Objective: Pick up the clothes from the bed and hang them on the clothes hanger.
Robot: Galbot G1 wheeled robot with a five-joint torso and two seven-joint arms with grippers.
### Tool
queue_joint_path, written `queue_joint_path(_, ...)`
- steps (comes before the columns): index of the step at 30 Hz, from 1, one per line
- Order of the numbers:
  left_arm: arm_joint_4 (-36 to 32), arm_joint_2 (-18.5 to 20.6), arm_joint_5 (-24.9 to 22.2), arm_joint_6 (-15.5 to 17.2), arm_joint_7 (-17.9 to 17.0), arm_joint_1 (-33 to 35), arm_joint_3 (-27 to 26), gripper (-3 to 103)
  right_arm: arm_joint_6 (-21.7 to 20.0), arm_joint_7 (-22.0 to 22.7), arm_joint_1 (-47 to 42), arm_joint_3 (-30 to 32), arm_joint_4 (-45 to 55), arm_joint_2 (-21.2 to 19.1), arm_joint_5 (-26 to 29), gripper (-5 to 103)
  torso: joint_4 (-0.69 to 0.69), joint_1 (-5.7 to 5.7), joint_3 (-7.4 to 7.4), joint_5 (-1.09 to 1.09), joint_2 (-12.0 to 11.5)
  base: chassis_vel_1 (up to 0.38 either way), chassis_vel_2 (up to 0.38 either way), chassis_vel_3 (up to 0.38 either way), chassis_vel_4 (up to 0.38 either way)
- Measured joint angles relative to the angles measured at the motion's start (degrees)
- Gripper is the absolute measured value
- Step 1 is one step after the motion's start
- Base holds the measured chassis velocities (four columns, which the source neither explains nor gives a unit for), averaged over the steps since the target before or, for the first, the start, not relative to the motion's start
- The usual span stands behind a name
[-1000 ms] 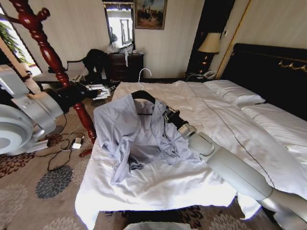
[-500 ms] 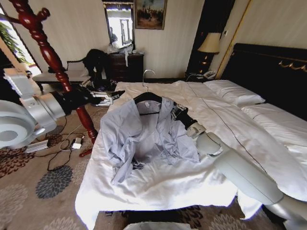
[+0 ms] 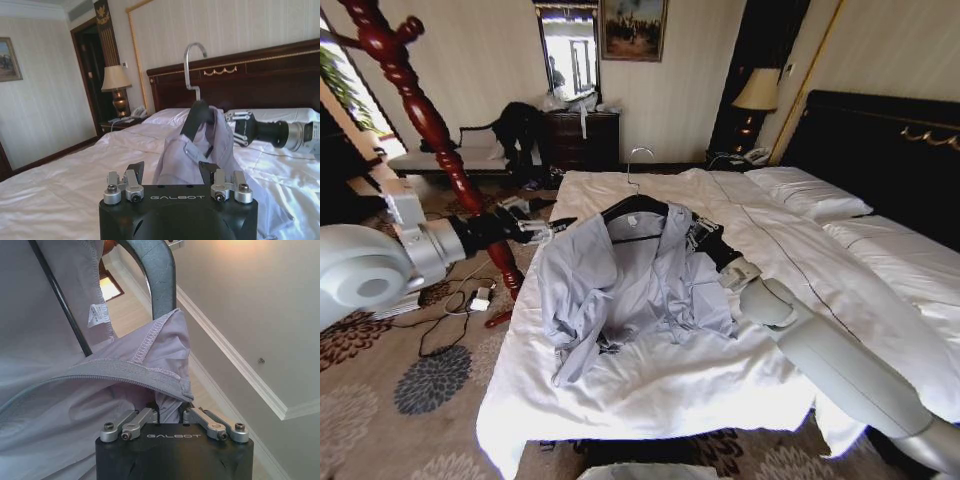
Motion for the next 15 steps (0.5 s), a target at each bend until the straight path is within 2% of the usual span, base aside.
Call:
queue_joint_path(4, 0.70, 0.81, 1.12, -0.28, 0.86, -0.01, 0.75, 63, 0.26, -0.02, 0.20, 0.00, 0.73, -0.50, 0.49, 16, 0.00, 0.01, 0.00, 0.00, 0.00, 0.000, 0.000, 0.000, 0.000)
queue_joint_path(5, 0.85, 1.05, 1.45, -0.45, 1.24, -0.01, 0.93, 60, 0.54, -0.01, 0.29, -0.01, 0.92, -0.55, 0.46, 16, 0.00, 0.00, 0.00, 0.00, 0.00, 0.000, 0.000, 0.000, 0.000)
queue_joint_path(6, 0.93, 1.21, 1.66, -0.60, 1.52, -0.03, 1.08, 64, 0.76, 0.01, 0.32, -0.05, 1.07, -0.54, 0.33, 16, 0.00, 0.00, 0.00, 0.00, 0.00, 0.000, 0.000, 0.000, 0.000)
queue_joint_path(8, 0.94, 1.30, 1.79, -0.66, 1.69, -0.03, 1.18, 64, 0.92, 0.05, 0.34, -0.10, 1.27, -0.54, 0.17, 16, 0.00, 0.00, 0.00, 0.01, 0.00, 0.000, 0.000, 0.000, 0.000)
queue_joint_path(9, 0.94, 1.37, 1.96, -0.78, 1.82, -0.05, 1.41, 74, 1.13, 0.06, 0.39, -0.36, 1.75, -0.57, -0.12, 16, 0.00, 0.00, 0.00, 0.01, 0.00, 0.000, 0.000, 0.000, 0.000)
queue_joint_path(10, 0.92, 1.38, 2.02, -0.81, 1.82, -0.06, 1.59, 74, 1.32, -0.02, 0.56, -0.72, 2.02, -0.61, -0.39, 16, 0.00, 0.00, 0.00, -0.01, 0.00, 0.000, 0.000, 0.000, 0.000)
queue_joint_path(13, 0.18, 1.59, 2.01, -0.81, 1.68, -0.10, 1.80, 86, 1.63, -0.33, 1.88, -2.40, 2.17, -0.01, -0.88, 16, 0.00, 0.00, 0.00, 0.00, 0.00, 0.000, 0.000, 0.000, 0.000)
queue_joint_path(15, -0.16, 1.76, 1.98, -0.81, 1.56, -0.11, 1.90, 88, 1.65, -0.35, 2.57, -3.08, 2.16, 0.36, -0.89, 16, 0.00, 0.00, 0.00, 0.01, 0.00, 0.000, 0.000, 0.000, 0.000)
